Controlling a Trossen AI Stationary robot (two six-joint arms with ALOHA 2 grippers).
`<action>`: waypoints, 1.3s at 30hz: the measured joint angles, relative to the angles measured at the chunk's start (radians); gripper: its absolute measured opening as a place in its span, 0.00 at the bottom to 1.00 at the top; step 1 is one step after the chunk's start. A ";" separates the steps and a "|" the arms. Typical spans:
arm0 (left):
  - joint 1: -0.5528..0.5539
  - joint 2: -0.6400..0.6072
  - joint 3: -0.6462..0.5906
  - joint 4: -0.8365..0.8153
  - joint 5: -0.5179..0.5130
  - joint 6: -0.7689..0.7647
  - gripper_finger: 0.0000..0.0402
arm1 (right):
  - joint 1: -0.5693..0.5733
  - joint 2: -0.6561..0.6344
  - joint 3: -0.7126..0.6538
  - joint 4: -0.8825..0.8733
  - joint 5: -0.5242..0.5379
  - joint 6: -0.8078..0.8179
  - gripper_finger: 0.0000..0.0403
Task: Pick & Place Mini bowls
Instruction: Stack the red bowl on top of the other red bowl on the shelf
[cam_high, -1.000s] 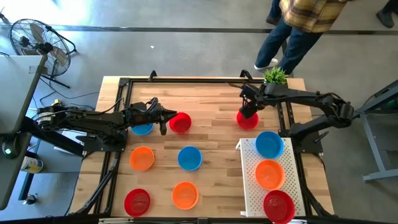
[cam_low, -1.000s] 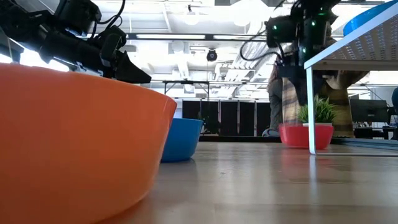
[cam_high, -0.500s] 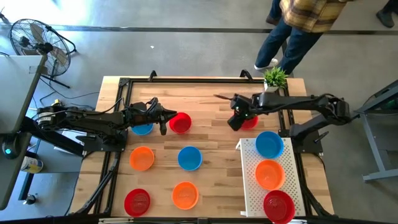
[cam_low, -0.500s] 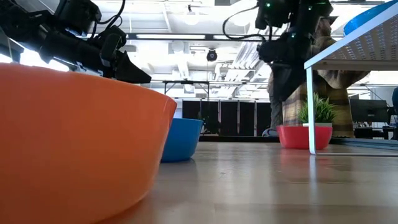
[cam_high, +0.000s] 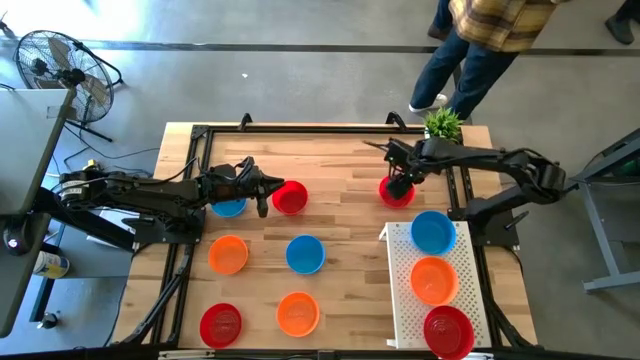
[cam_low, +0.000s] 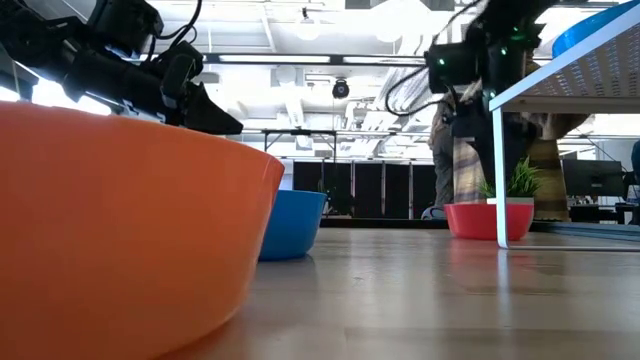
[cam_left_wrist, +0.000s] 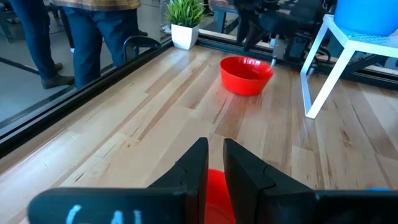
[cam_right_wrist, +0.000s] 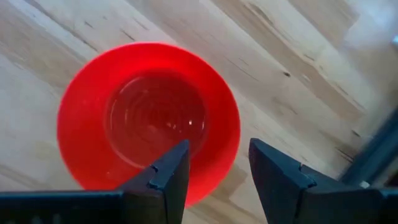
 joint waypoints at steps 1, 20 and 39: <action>0.000 0.000 0.000 -0.001 0.000 0.000 0.11 | -0.017 -0.012 -0.022 0.025 -0.007 -0.010 0.38; 0.000 0.000 0.000 -0.005 -0.001 0.000 0.11 | -0.150 -0.061 -0.242 0.329 -0.176 -0.079 0.30; 0.000 0.000 0.000 -0.005 -0.001 0.000 0.11 | -0.149 -0.185 -0.130 0.208 -0.277 -0.033 0.01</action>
